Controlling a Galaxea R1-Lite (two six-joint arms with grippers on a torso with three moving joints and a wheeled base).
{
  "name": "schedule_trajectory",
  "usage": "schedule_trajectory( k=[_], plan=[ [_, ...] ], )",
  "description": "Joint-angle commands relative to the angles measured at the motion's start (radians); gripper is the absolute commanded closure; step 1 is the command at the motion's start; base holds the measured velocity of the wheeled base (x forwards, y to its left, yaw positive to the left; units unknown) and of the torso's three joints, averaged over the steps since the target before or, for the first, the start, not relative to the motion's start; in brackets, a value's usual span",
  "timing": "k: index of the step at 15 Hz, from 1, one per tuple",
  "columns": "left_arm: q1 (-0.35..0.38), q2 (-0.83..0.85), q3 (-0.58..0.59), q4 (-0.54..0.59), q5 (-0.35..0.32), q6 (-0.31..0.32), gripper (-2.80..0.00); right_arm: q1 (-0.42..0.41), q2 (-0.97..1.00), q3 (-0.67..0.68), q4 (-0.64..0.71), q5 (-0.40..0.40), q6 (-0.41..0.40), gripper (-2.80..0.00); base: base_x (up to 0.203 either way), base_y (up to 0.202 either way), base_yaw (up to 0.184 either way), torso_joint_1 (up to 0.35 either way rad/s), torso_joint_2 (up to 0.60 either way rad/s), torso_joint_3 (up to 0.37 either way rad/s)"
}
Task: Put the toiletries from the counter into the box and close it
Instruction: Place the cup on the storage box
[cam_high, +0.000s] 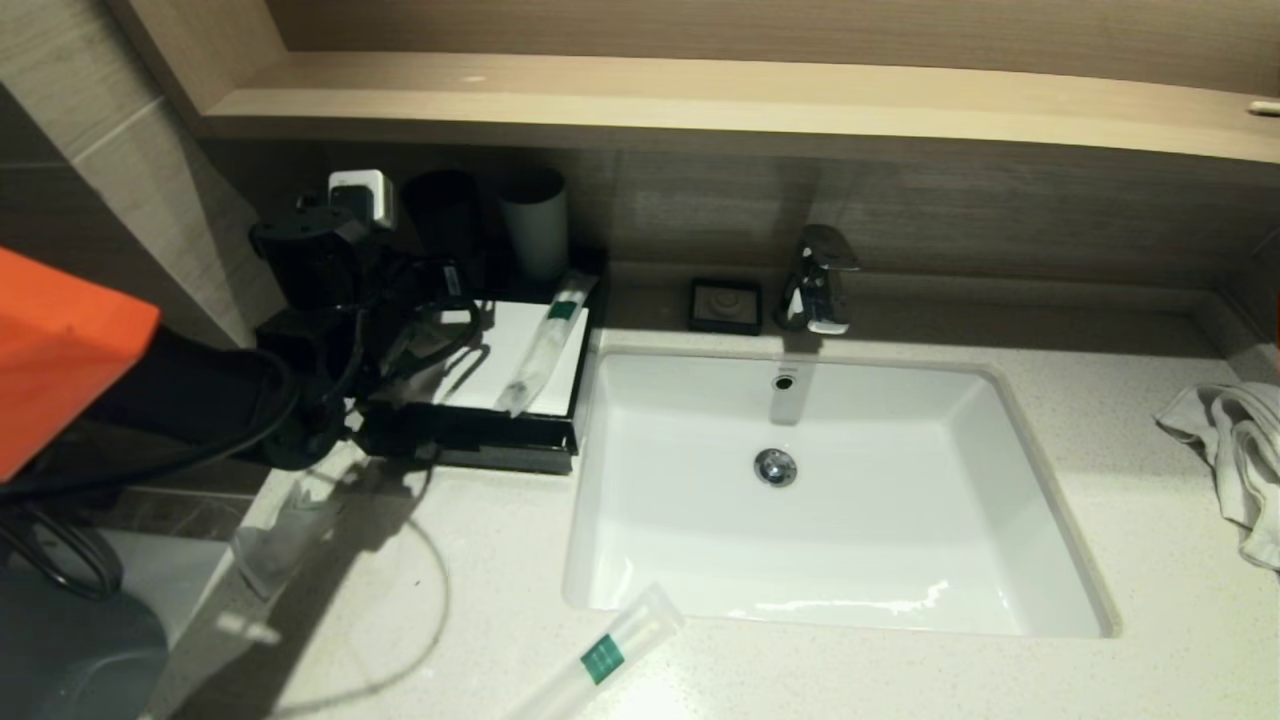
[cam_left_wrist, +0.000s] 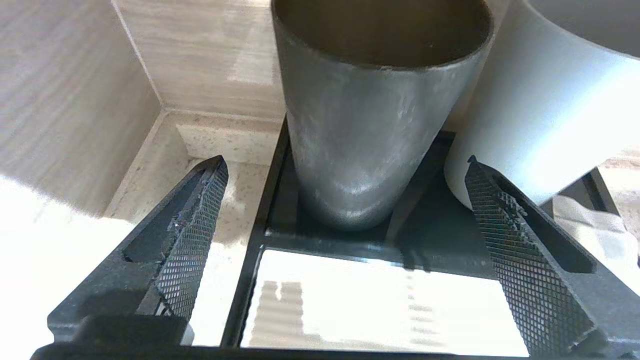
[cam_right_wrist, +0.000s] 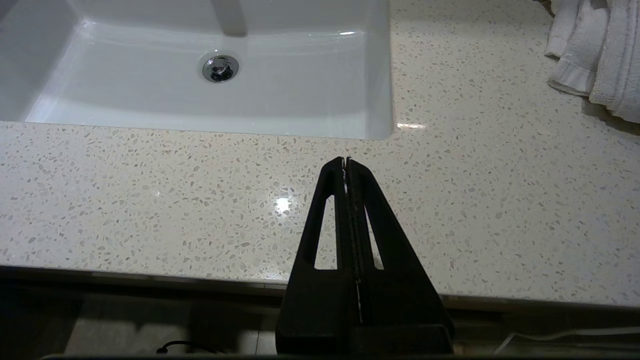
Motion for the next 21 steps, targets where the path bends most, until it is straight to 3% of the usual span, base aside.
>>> schedule_trajectory(
  k=[1,2,3,9,21],
  plan=[
    [-0.001,-0.038,0.039,-0.006,0.001,0.000,-2.80,-0.001,0.000,0.000,0.000,0.000,-0.001,0.00,0.000,0.000,0.000,0.000,0.00,0.000],
    [-0.002,-0.053,0.056,-0.006,0.001,0.000,-2.76,0.000,0.000,0.000,0.000,0.000,-0.001,0.00,0.000,0.000,0.000,0.000,0.00,0.000],
    [-0.002,-0.061,0.066,-0.006,0.001,0.000,0.00,0.000,0.000,0.000,0.000,0.000,-0.001,0.00,0.000,0.000,0.000,0.000,0.00,0.000],
    [0.000,-0.042,0.082,0.000,0.001,0.000,0.00,0.000,0.000,0.000,0.000,0.000,-0.001,0.00,0.000,0.000,0.000,0.000,0.00,0.000],
    [0.026,0.030,-0.002,0.032,0.006,0.000,0.00,0.000,0.000,0.000,0.000,0.000,-0.001,0.00,0.000,0.000,0.000,0.000,0.00,0.000]
  ],
)
